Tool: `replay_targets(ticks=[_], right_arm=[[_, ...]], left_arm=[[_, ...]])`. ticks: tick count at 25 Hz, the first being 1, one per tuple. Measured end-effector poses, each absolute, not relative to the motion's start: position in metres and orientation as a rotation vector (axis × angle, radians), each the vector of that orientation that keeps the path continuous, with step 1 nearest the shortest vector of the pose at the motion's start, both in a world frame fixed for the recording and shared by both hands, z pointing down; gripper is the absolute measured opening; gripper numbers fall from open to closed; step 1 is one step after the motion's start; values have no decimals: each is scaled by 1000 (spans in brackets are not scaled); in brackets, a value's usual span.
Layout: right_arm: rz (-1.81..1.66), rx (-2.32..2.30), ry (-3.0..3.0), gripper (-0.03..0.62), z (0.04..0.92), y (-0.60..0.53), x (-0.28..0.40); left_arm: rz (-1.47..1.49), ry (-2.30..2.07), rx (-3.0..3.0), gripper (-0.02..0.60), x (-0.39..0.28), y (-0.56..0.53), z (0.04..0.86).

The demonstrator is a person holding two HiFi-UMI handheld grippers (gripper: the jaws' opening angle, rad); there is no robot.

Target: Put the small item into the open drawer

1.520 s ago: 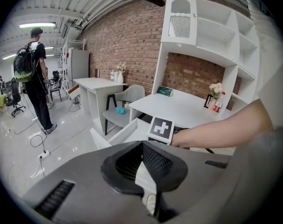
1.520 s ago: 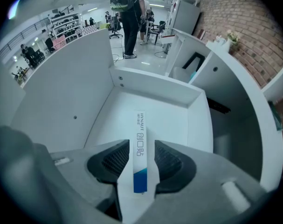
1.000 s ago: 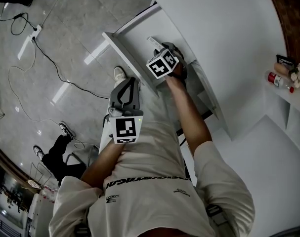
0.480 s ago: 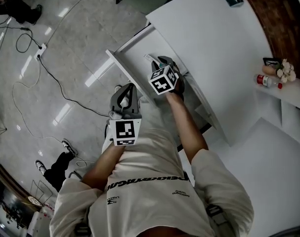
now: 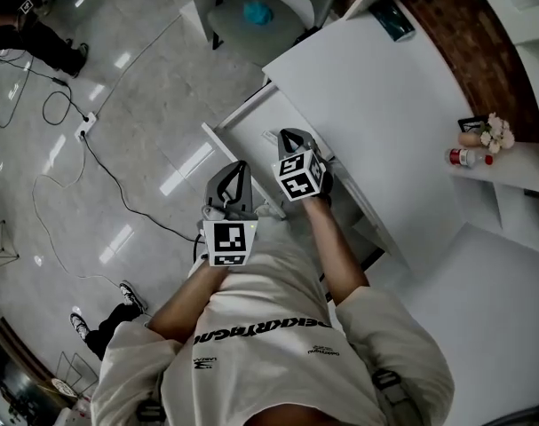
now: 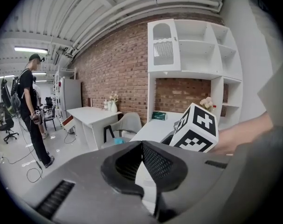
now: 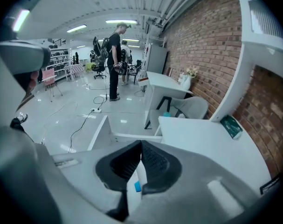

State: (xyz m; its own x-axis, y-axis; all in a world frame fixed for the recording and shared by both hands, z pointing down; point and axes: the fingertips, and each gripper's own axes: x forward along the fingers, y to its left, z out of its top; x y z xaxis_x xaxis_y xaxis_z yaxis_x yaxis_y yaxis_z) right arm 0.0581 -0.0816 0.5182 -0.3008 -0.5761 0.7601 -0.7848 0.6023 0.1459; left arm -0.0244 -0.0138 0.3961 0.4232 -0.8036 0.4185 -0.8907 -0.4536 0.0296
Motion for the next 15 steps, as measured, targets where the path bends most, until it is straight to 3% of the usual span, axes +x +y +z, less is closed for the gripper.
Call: replay_targets(ticks=[15], right_arm=[[354, 1358, -2235, 2, 396, -70, 64]], left_arm=[[390, -1437, 2537, -2, -8, -32, 335]])
